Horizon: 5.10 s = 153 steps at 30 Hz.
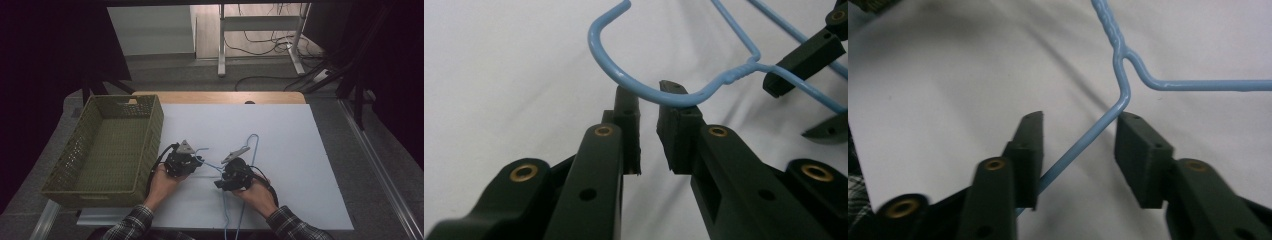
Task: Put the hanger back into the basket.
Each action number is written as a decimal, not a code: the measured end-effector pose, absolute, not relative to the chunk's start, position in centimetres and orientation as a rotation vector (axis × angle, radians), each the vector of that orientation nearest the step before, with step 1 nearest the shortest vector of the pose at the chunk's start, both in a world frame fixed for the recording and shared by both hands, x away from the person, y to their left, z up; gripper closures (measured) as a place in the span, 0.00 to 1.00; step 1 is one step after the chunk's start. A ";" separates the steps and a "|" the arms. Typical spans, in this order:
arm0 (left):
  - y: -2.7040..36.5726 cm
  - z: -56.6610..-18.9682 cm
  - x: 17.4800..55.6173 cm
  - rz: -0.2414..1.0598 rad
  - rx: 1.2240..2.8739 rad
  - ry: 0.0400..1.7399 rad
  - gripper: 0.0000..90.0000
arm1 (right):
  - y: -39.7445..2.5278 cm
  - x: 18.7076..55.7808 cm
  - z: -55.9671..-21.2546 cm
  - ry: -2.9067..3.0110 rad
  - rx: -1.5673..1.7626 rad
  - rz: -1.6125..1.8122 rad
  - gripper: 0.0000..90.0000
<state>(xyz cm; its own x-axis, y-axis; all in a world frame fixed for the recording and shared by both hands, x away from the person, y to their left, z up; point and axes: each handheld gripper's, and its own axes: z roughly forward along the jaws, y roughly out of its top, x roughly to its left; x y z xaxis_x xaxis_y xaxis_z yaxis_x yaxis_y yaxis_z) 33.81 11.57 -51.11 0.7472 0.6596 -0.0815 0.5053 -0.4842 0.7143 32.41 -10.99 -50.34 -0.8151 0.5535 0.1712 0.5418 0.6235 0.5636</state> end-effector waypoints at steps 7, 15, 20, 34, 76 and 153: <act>11.8 -50.8 33.6 0.269 2.193 0.874 0.83 | -11.7 32.6 -49.3 2.803 1.106 1.031 0.87; 13.1 -50.5 34.0 0.270 2.145 0.959 0.72 | -12.9 32.5 -46.6 2.693 1.041 1.109 0.96; 13.0 -48.4 33.2 0.203 2.057 0.833 0.54 | -13.4 32.7 -46.0 2.680 1.043 1.143 0.96; 9.5 -46.4 31.5 0.225 2.003 0.580 0.86 | -13.4 32.8 -45.6 2.699 1.046 1.189 0.96; 9.6 -42.5 33.2 0.102 2.382 0.335 0.61 | -16.2 30.9 -41.8 2.804 0.657 1.232 0.96; 29.0 -33.2 33.6 0.393 2.025 1.148 0.97 | -25.6 29.8 -44.5 2.489 1.051 1.179 0.00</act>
